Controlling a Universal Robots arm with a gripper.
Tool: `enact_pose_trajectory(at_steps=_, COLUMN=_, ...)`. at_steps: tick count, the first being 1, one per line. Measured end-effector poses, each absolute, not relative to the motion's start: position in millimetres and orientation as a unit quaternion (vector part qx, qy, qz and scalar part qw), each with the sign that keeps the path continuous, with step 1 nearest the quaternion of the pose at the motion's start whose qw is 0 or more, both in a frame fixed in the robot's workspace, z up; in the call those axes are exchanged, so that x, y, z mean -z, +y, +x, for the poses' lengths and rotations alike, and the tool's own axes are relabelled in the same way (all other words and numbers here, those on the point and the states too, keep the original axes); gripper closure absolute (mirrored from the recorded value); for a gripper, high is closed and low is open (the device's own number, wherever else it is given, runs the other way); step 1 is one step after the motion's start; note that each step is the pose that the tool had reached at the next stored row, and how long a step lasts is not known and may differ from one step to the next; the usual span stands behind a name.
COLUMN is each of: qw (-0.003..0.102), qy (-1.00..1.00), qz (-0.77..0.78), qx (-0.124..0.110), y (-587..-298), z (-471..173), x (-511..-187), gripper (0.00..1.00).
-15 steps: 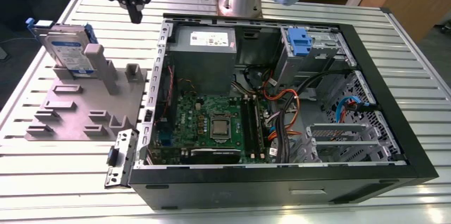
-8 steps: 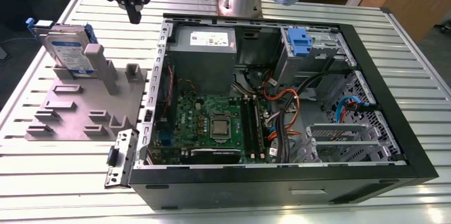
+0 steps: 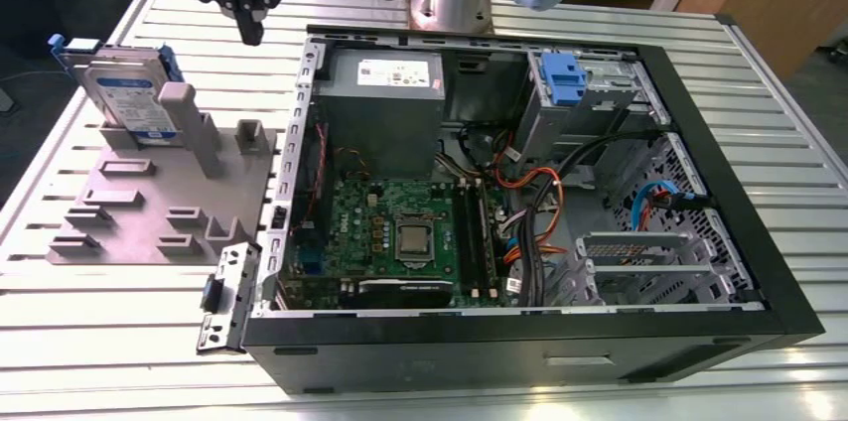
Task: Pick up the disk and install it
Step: 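Reach for the disk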
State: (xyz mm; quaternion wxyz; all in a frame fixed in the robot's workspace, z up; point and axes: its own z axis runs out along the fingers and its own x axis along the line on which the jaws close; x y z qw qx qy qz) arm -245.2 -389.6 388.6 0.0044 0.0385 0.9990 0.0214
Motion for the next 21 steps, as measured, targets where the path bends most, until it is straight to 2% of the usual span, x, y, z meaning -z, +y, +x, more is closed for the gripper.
enact_pose_trajectory(at_steps=21, qw=0.002, qy=0.999, qz=0.039, qx=-0.021, y=-389.6, z=-250.1, x=-386.9, gripper=0.89)
